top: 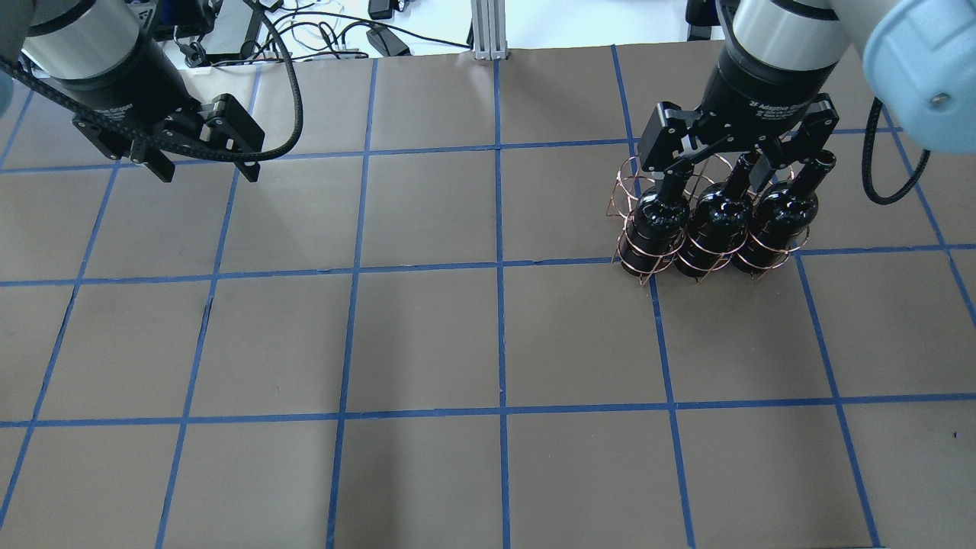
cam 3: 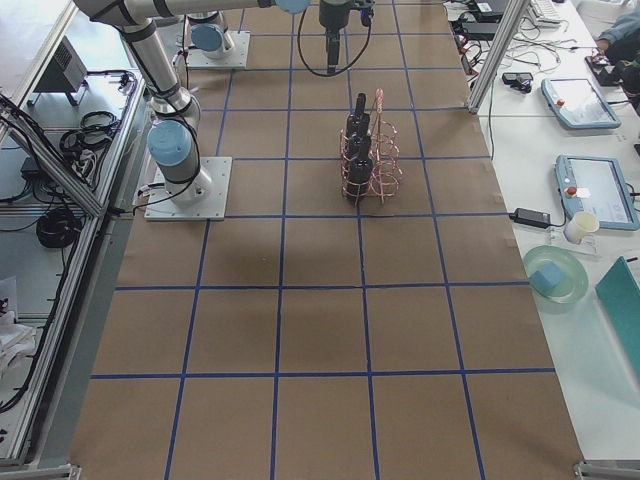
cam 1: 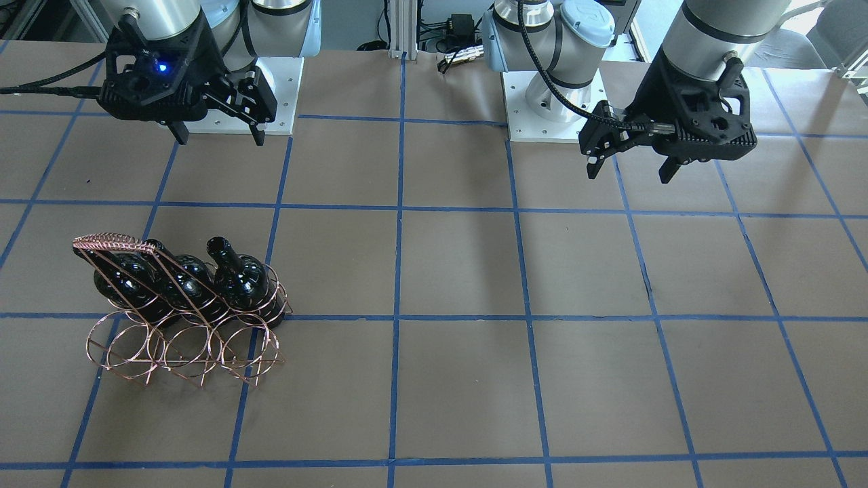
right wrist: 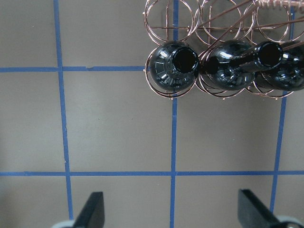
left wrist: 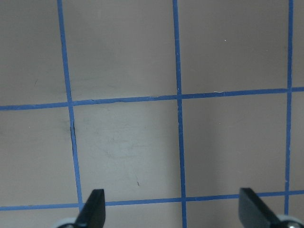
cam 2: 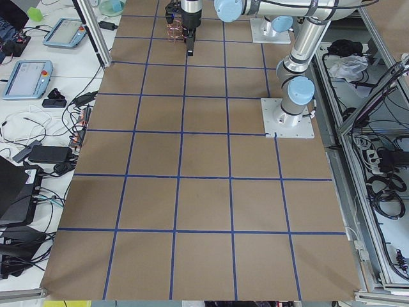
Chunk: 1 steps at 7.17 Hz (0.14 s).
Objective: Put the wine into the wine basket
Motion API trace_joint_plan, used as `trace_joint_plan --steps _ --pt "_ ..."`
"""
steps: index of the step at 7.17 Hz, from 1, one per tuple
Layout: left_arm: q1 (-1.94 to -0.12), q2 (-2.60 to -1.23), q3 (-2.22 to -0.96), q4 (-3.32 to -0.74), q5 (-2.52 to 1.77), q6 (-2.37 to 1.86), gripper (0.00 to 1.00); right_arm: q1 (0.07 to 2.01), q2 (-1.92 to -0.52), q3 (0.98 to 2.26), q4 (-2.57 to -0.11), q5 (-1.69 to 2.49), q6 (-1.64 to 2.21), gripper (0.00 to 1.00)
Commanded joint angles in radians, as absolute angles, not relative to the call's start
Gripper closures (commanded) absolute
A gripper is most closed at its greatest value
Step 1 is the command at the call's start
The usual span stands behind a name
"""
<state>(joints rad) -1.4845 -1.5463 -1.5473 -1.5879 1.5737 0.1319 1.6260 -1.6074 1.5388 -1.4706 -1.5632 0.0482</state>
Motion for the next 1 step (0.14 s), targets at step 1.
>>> trace_joint_plan --steps 1 --pt "-1.485 -1.545 -1.548 -1.594 1.572 0.132 0.0 1.626 -1.606 1.543 -1.471 -1.563 0.048 0.01"
